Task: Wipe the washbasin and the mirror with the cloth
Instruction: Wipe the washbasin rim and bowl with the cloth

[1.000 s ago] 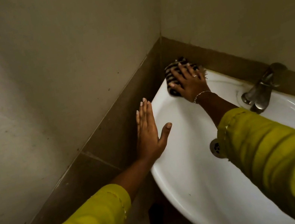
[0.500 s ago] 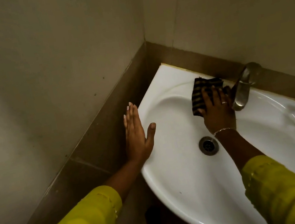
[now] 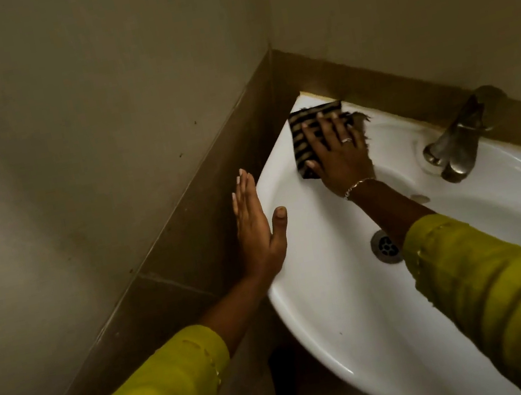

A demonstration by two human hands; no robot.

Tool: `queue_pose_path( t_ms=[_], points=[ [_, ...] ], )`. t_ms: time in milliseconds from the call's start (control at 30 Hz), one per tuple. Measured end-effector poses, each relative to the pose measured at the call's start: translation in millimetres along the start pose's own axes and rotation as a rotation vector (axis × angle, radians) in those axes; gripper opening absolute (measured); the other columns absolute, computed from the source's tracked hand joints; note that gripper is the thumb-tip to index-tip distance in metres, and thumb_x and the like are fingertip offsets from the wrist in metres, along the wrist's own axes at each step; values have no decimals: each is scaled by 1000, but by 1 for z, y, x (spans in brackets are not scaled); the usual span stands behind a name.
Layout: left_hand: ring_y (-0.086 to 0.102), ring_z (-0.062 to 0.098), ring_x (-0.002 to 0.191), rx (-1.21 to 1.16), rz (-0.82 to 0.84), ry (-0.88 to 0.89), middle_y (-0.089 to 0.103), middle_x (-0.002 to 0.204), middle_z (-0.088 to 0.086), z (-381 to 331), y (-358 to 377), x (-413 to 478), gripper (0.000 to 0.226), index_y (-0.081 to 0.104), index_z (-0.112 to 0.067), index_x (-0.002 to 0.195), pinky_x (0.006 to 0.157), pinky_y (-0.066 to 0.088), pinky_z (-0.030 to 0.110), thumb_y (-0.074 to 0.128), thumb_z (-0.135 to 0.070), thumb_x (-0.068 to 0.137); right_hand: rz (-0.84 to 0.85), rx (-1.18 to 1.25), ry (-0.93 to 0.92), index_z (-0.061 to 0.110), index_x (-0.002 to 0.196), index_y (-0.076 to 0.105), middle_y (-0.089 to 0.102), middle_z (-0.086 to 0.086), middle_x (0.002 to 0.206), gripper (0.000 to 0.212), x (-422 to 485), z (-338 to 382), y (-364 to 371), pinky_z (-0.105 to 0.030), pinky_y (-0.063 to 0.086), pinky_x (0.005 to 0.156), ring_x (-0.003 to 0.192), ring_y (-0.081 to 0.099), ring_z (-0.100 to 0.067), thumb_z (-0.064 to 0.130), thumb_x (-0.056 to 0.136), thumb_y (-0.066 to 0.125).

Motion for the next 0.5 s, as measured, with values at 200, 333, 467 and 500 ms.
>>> queue_pose_path(
  t_ms=[200,333,467,500],
  points=[
    [15,25,140,-58,-8,0,17,150,13,3,-1,-1,87,20,3,141,115,5,27,14,-67,89,22,141,-340,20,139,39,32,-15,149,71,1,61,4,-39,7,108,139,22,-37,59,89,7],
    [12,22,141,-141,-55,-56,16,149,7,4,-5,-1,91,19,2,142,114,12,32,15,-70,86,43,319,-469,21,133,47,36,-10,147,74,-26,92,5,-38,6,109,139,20,-27,63,89,5],
    [12,26,142,-263,-46,-127,12,149,3,8,-7,-1,90,14,-6,143,115,18,43,17,-73,84,-66,648,-17,13,129,52,36,-9,148,46,-15,89,-16,-44,15,115,143,15,-26,36,94,34],
    [12,26,142,-303,-40,-151,11,151,6,9,-7,0,90,13,-8,143,115,19,43,19,-74,83,-86,580,109,13,135,44,26,-11,152,45,-12,89,-16,-44,13,115,144,8,-28,33,95,39]
  ],
)
Point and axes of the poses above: each hand's wrist, its own x-axis towards the middle knuckle, its own y-axis out of the palm, z = x × y, the point moved 6 cm from there along x, towards the middle knuckle
